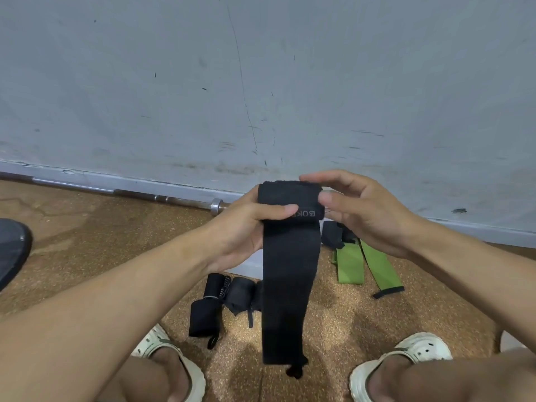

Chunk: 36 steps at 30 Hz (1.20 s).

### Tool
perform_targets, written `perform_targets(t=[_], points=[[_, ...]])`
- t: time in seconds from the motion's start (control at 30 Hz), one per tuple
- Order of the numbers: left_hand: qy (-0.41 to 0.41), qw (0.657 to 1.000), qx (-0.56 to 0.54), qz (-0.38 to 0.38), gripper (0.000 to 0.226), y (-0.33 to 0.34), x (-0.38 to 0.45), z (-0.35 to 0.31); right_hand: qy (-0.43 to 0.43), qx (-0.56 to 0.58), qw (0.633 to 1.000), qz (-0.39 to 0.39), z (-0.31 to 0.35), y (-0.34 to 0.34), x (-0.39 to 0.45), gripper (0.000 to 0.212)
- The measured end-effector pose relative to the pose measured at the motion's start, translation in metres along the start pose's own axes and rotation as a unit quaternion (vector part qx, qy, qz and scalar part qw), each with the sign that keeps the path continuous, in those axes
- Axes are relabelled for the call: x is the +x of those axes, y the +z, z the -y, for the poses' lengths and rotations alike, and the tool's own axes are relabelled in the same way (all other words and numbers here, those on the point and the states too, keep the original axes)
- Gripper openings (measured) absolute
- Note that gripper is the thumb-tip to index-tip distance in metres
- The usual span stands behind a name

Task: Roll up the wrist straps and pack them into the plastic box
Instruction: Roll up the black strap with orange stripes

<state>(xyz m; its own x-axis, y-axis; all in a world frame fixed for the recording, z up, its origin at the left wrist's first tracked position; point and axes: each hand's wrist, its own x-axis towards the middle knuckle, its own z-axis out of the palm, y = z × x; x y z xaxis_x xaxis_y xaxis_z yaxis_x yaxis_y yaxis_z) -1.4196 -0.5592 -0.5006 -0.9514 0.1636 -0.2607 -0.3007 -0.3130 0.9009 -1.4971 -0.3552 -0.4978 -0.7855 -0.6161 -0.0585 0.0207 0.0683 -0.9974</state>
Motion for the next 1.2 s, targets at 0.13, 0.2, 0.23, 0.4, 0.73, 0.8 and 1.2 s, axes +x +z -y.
perform_targets(t=[0.13, 0.2, 0.23, 0.4, 0.73, 0.8, 1.2], points=[[-0.004, 0.998, 0.014, -0.055, 0.070, 0.004, 0.003, 0.005, 0.043, -0.077, 0.996, -0.020, -0.002, 0.022, -0.005, 0.069], [-0.002, 0.997, 0.030, -0.069, 0.082, 0.010, 0.004, 0.011, 0.038, -0.125, 0.991, -0.034, -0.006, 0.038, -0.006, 0.067], [-0.001, 0.996, 0.036, -0.079, 0.086, 0.013, 0.004, 0.013, 0.035, -0.133, 0.989, -0.045, -0.009, 0.042, -0.007, 0.069], [-0.018, 0.993, 0.071, -0.093, 0.101, 0.013, 0.001, 0.018, 0.027, -0.186, 0.982, -0.015, -0.012, 0.045, -0.013, 0.083], [-0.013, 0.999, 0.005, -0.038, 0.043, 0.012, 0.000, 0.011, -0.101, -0.224, 0.969, -0.001, -0.011, 0.027, -0.009, 0.095], [-0.022, 0.999, 0.000, -0.040, 0.045, 0.012, 0.001, 0.010, -0.119, -0.235, 0.964, -0.026, -0.011, 0.023, -0.005, 0.099], [0.036, 0.996, 0.000, -0.078, 0.039, 0.000, 0.002, 0.004, 0.096, 0.051, 0.993, 0.036, -0.004, 0.020, 0.001, 0.043]])
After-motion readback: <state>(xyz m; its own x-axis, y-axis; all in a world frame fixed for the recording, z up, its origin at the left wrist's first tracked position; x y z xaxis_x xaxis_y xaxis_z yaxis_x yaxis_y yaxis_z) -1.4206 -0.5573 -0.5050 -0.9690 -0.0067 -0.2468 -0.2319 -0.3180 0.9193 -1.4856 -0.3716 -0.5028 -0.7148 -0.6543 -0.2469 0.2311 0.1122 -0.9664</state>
